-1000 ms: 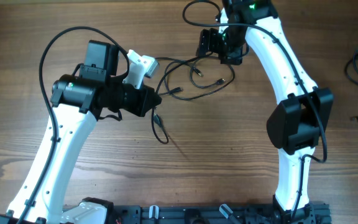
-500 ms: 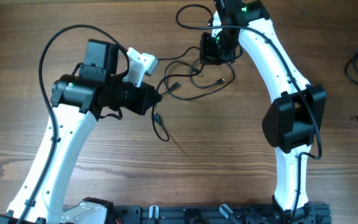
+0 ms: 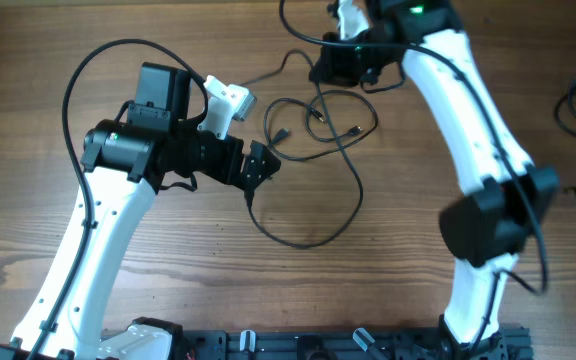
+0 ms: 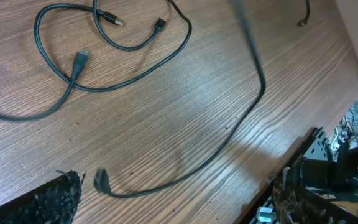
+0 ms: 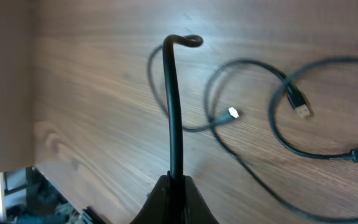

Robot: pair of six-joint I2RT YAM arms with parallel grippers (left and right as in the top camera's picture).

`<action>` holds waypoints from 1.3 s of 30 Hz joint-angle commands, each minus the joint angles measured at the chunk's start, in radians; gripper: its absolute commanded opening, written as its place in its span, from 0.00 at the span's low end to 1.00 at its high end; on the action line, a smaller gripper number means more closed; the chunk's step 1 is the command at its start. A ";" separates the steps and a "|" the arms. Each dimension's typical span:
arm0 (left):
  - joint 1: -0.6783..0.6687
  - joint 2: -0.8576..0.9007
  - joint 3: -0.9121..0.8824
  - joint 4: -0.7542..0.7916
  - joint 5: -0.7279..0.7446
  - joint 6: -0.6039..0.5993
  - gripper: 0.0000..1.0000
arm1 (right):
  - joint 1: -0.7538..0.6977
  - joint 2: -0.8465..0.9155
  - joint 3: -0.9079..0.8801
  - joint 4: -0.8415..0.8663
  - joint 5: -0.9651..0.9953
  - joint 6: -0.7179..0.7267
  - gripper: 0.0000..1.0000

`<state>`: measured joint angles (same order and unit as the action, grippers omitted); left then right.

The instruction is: Untangle cables

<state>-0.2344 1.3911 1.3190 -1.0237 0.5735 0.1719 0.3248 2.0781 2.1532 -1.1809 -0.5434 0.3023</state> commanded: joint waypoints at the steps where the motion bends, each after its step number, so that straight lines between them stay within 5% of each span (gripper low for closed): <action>1: 0.001 0.000 -0.008 0.003 0.001 0.007 1.00 | 0.001 -0.204 0.028 0.049 -0.032 -0.026 0.04; 7: 0.001 0.000 -0.008 0.003 0.001 0.007 1.00 | -0.060 -0.410 0.028 0.136 0.084 0.014 0.04; 16: 0.001 0.000 -0.008 0.022 0.001 0.004 1.00 | -0.434 -0.561 0.028 0.171 0.439 0.164 0.04; 25: 0.001 0.000 -0.008 0.023 0.002 0.004 1.00 | -0.925 -0.425 0.027 0.183 0.309 0.168 0.04; 32: 0.001 0.000 -0.008 0.023 0.001 0.004 1.00 | -0.972 -0.214 0.027 0.301 0.583 0.172 0.04; 39: 0.001 0.000 -0.008 0.035 0.002 -0.004 1.00 | -0.970 0.013 0.024 0.178 0.686 0.224 0.04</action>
<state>-0.2344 1.3911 1.3190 -0.9966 0.5735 0.1715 -0.6479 2.0071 2.1685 -0.9699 0.0898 0.4980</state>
